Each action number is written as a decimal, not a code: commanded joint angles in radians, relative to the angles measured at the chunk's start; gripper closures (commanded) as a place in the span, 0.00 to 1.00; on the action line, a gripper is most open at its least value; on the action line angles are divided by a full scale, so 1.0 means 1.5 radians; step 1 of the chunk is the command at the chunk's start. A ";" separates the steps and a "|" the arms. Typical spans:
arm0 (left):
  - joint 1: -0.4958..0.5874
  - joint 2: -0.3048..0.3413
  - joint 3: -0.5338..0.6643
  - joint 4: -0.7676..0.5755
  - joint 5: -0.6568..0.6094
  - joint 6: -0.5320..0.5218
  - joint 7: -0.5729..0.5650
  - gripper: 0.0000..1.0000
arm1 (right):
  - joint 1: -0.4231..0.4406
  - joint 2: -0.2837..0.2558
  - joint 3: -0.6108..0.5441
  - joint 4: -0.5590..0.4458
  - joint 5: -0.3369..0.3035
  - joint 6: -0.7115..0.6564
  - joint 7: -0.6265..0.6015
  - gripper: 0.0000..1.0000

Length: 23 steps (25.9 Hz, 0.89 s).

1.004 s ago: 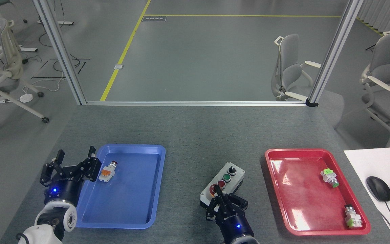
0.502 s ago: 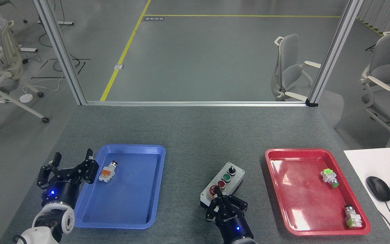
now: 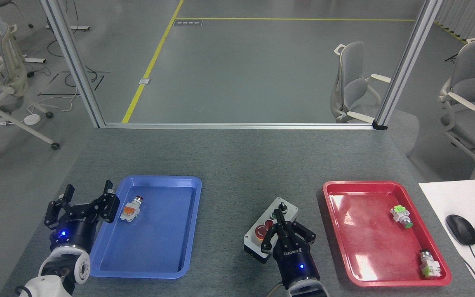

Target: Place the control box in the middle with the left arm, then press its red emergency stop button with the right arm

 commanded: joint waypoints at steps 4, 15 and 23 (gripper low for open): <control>0.001 0.000 0.000 0.000 0.000 0.000 0.000 0.01 | 0.010 -0.018 -0.043 -0.041 0.000 0.014 0.006 0.20; 0.020 -0.034 -0.008 0.009 0.008 -0.001 -0.001 0.01 | 0.040 -0.049 -0.129 -0.093 -0.002 -0.005 0.006 0.01; 0.026 -0.093 -0.009 0.030 0.004 -0.007 -0.001 0.01 | 0.048 -0.076 -0.149 -0.093 -0.003 0.001 0.001 0.01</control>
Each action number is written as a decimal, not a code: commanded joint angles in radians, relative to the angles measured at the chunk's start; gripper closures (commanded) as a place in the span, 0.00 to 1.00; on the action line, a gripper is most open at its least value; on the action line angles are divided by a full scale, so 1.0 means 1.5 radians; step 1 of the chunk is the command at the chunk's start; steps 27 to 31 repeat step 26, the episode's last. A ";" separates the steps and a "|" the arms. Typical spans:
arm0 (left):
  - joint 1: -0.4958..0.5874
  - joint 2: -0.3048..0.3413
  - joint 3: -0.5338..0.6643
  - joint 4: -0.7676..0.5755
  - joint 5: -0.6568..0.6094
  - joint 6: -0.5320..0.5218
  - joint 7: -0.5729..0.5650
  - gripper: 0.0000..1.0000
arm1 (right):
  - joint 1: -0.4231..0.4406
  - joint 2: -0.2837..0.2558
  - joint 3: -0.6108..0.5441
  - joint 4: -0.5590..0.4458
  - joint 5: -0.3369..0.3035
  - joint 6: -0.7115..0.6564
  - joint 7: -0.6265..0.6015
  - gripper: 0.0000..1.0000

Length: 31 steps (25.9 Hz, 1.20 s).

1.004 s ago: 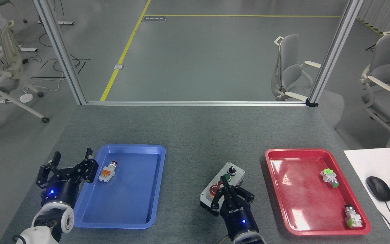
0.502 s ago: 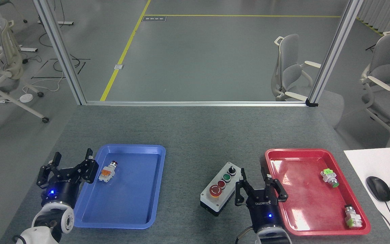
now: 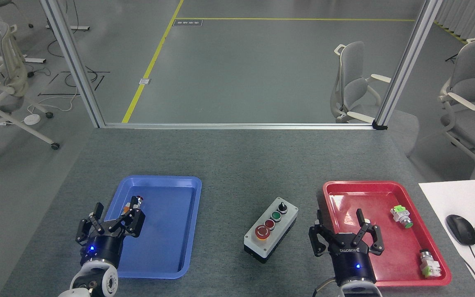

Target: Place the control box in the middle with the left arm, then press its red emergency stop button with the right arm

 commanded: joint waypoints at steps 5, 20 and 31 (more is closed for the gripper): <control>0.001 -0.010 0.000 0.005 0.002 0.001 -0.002 0.01 | 0.002 -0.006 -0.024 0.001 -0.002 0.005 -0.005 0.01; 0.001 -0.010 0.000 0.007 0.003 0.001 -0.002 0.01 | 0.000 -0.006 -0.022 0.002 -0.056 0.000 -0.005 0.01; 0.001 -0.010 0.000 0.006 0.003 0.001 -0.002 0.01 | 0.000 -0.003 -0.020 0.002 -0.056 0.002 -0.006 0.01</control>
